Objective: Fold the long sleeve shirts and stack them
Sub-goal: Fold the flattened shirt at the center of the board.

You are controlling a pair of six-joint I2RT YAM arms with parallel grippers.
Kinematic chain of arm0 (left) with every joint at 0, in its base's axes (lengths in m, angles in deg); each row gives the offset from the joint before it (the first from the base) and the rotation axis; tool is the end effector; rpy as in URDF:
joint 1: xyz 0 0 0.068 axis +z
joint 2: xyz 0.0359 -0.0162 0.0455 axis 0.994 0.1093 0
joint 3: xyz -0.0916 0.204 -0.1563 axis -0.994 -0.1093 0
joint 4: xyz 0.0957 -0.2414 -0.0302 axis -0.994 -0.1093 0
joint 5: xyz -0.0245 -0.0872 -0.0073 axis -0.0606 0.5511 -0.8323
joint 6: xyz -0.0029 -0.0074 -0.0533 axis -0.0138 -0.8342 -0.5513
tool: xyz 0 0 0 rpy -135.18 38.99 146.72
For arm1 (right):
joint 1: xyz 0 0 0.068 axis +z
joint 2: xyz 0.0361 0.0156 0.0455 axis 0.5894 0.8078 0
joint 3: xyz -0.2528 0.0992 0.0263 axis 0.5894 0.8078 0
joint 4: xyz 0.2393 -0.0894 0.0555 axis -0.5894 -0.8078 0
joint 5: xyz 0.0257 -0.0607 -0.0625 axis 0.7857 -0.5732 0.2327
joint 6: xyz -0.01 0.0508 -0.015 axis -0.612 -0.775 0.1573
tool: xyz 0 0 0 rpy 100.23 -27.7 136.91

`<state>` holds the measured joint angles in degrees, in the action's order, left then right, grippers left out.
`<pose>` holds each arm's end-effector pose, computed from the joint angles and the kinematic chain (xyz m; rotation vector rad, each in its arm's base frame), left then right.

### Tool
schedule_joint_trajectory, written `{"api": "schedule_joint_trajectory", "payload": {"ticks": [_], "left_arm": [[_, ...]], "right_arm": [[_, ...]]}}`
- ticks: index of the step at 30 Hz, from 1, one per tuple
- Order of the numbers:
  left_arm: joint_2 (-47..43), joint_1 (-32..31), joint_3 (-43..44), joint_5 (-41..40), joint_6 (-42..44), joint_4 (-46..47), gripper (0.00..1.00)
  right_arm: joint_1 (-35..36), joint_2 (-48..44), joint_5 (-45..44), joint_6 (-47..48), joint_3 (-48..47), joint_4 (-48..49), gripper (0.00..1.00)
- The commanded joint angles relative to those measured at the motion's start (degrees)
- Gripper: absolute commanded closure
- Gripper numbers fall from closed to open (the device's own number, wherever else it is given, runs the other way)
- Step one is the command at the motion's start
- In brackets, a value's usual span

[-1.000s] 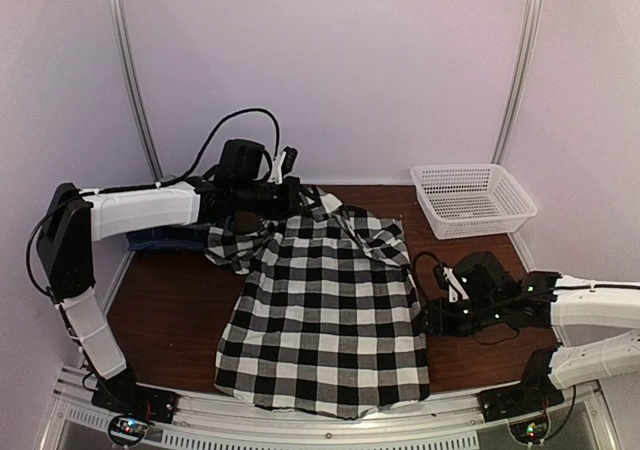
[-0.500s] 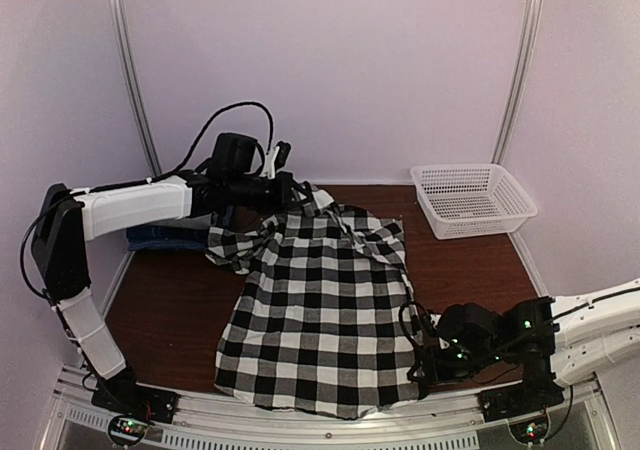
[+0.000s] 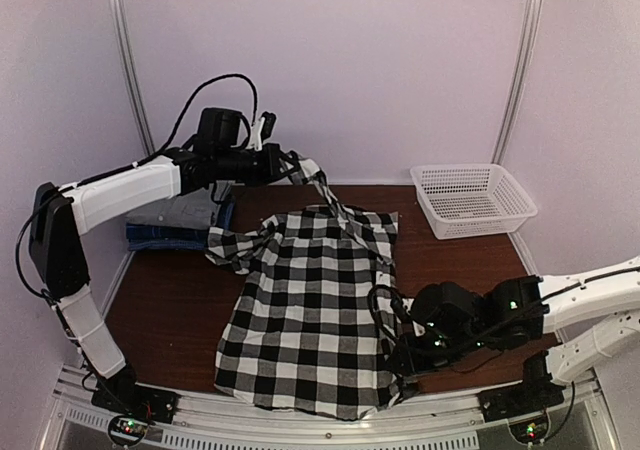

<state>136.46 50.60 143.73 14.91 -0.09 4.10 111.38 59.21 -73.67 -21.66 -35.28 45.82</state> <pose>0.3432 -0.2391 0.3345 0.1866 2.1120 -1.1300 0.0514 0.2126 0.2144 -0.3560 2.8705 0.9248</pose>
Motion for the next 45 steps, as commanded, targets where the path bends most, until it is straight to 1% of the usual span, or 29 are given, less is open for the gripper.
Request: {"api": "schedule_joint_trajectory", "payload": {"ticks": [1,7,10,11,13,16,19,21,28,32,33,35,43,45], "left_arm": [[-1.41,1.99,2.34,-1.38,2.63,-0.96,1.00],[-1.99,4.13,1.60,-2.23,3.95,-2.72,1.00],[-1.82,4.63,0.86,-2.35,4.75,-3.59,1.00],[-1.81,4.72,0.54,-2.34,4.94,-3.69,1.00],[-1.81,4.74,0.05,-2.13,5.14,-3.65,1.00],[-1.94,4.74,-0.45,-1.97,5.07,-3.70,1.00],[-1.90,4.78,-0.31,-1.87,5.22,-3.72,1.00],[-1.82,4.78,-0.14,-1.91,5.33,-3.72,1.00],[-1.01,4.82,0.78,-1.57,5.42,-3.81,1.00],[-0.67,4.82,0.92,-1.37,5.34,-3.85,1.00],[-0.62,4.82,0.93,-1.43,5.33,-3.87,1.00],[-0.58,4.82,1.01,-1.45,5.25,-3.82,1.00],[0.54,4.82,2.93,-1.32,5.54,-4.50,1.00],[0.92,4.82,3.58,-1.25,5.59,-4.63,1.00]], "right_arm": [[0.39,4.77,-0.12,5.02,-5.02,-0.80,0.85],[-0.07,15.43,0.38,11.09,-12.80,-0.71,0.96],[-0.20,18.44,1.25,12.75,-15.06,-0.78,0.98],[-0.15,18.92,0.79,13.08,-16.00,-2.03,0.96],[-0.20,18.83,-1.80,13.42,-17.43,-5.60,0.85],[-0.01,18.62,-4.83,13.98,-18.64,-11.50,0.72],[1.37,19.64,-4.71,13.92,-18.78,-12.97,0.63],[3.44,21.90,-6.05,13.82,-19.91,-15.21,0.57],[8.10,29.17,-12.42,13.97,-25.65,-23.19,0.48],[9.47,32.62,-16.03,13.66,-28.03,-26.40,0.46],[9.61,33.15,-16.68,13.55,-28.42,-26.78,0.47],[9.87,33.86,-17.36,13.67,-29.16,-26.72,0.54],[9.95,33.32,-17.52,14.51,-29.37,-24.76,0.92],[9.86,32.14,-17.28,14.28,-28.81,-23.79,0.99]]}}
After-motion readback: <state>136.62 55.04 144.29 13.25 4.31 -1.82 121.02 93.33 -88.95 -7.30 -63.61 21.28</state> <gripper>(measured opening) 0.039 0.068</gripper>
